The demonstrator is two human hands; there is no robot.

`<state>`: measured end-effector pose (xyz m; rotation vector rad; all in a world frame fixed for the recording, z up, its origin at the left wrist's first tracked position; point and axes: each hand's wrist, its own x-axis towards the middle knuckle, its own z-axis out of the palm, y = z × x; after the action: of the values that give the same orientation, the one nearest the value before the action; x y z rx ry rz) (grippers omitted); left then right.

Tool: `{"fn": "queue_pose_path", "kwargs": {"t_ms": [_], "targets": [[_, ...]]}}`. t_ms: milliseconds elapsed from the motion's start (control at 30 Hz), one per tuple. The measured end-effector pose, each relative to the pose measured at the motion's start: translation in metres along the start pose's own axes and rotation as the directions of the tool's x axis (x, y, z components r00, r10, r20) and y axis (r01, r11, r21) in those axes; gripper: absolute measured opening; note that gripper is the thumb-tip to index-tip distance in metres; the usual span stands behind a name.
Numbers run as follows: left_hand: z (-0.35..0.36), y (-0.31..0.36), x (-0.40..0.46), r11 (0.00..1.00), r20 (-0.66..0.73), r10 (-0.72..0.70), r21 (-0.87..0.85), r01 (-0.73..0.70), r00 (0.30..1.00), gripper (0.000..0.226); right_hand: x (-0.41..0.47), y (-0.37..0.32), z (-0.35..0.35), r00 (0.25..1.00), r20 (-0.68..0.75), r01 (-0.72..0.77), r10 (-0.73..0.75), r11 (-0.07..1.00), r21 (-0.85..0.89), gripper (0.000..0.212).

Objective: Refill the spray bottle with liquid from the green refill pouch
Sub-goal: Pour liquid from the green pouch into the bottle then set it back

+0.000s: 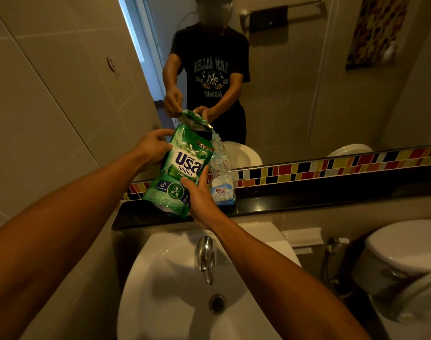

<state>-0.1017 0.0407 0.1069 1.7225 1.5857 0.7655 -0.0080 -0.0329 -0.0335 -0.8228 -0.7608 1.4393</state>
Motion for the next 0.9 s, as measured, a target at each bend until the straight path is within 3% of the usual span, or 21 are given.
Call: {"fn": "queue_pose_path", "kwargs": {"t_ms": [900], "targets": [[-0.007, 0.010, 0.001, 1.000, 0.020, -0.005, 0.013, 0.005, 1.000, 0.050, -0.003, -0.004, 0.012, 1.000, 0.002, -0.002, 0.002, 0.997, 0.082, 0.091]]}}
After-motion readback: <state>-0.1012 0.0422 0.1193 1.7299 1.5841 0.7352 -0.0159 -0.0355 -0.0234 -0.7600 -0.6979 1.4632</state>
